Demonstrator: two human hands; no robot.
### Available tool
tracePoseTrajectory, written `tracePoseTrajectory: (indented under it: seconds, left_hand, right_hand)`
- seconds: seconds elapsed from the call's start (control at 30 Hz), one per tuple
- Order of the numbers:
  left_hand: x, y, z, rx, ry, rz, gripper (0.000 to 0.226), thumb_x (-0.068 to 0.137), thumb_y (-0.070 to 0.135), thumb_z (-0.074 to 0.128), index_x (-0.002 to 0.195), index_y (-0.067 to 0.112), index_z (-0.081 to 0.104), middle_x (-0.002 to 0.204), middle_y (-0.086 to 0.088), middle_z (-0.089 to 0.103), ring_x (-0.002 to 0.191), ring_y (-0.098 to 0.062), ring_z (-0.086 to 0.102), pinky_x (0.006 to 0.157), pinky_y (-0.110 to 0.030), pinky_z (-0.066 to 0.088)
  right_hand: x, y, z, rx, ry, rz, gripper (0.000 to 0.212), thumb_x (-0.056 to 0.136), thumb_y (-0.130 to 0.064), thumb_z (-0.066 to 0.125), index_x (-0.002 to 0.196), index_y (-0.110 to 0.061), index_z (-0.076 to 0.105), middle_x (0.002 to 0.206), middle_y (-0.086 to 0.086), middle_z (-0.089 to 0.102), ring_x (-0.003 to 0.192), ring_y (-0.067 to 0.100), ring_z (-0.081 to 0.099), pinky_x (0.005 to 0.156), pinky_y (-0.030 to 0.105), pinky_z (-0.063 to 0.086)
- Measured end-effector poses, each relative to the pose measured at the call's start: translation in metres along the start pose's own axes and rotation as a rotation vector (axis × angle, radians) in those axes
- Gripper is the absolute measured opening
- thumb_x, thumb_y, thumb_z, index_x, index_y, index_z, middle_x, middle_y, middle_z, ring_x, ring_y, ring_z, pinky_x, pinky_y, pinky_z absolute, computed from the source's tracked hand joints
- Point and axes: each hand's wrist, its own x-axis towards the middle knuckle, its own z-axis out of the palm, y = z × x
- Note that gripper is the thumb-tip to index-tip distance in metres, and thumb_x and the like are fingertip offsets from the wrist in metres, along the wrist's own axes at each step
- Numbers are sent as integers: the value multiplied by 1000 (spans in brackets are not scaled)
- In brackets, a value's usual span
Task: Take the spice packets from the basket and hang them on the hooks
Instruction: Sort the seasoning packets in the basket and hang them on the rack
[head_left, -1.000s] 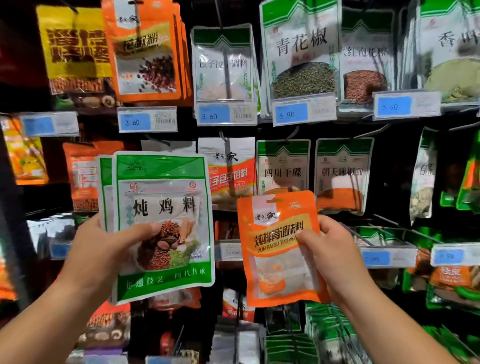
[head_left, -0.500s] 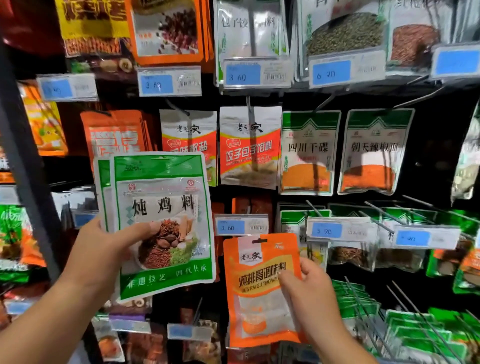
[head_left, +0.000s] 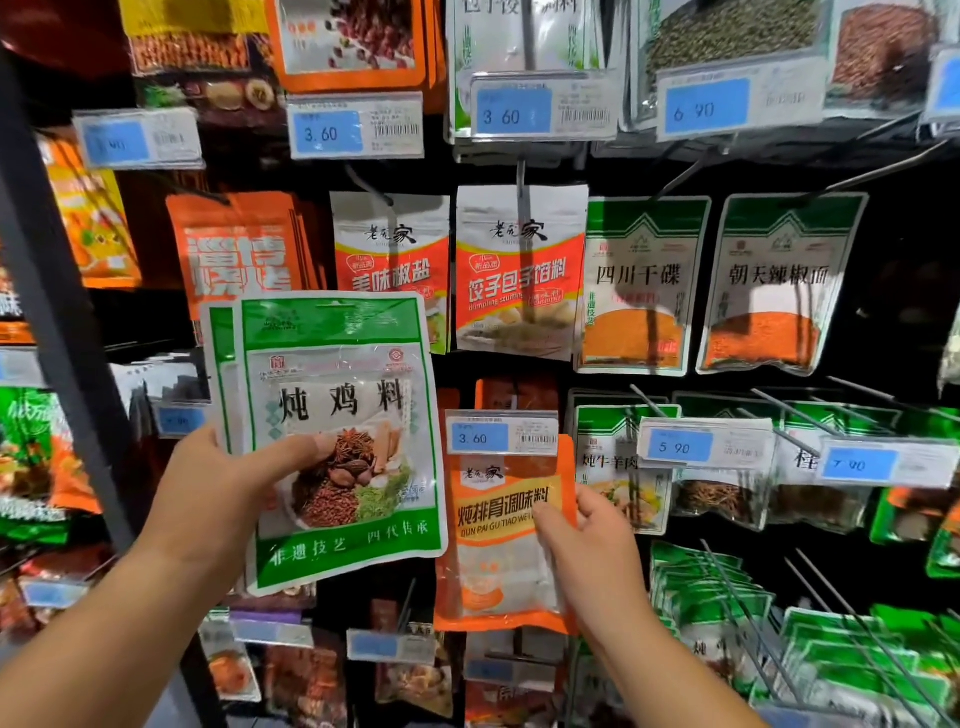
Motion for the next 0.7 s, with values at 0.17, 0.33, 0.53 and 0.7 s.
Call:
tracePoseTrajectory:
  seconds: [0.17,0.33,0.53,0.7]
  left_hand:
    - [-1,3,0,1,-18,-2,81,33,36,98,106,15,70,99,-20,78,90,-40,77,74,-51,62]
    - [-4,5,-1,-5,-8,-21,108,16,52,100,110,12,68,99,-21,77,89,-40,77,72,-52,63]
    - [-4,1,0,-20,-8,-55,88,37,30,91,118,8,66,102,-22,77,89,-41,77,72,-54,62]
    - [-5,-1,5,-15,7,-59,92,38,33,91,122,8,64,104,-20,77,89,-39,77,73,-57,62]
  right_hand:
    - [2,5,3,-41,20,0,13,96,-20,65,89,-11,71,91,16,74,91,40,70,88,63,55]
    - [-3,3,1,-9,54,28,11,97,-14,65,89,-9,72,89,11,76,90,33,73,89,58,57]
    - [-1,5,4,39,44,6,44,77,-41,66,92,1,64,97,28,69,96,51,64,86,69,53]
    - [2,8,5,13,29,-8,49,75,-46,65,91,0,63,94,29,67,93,53,63,84,70,52]
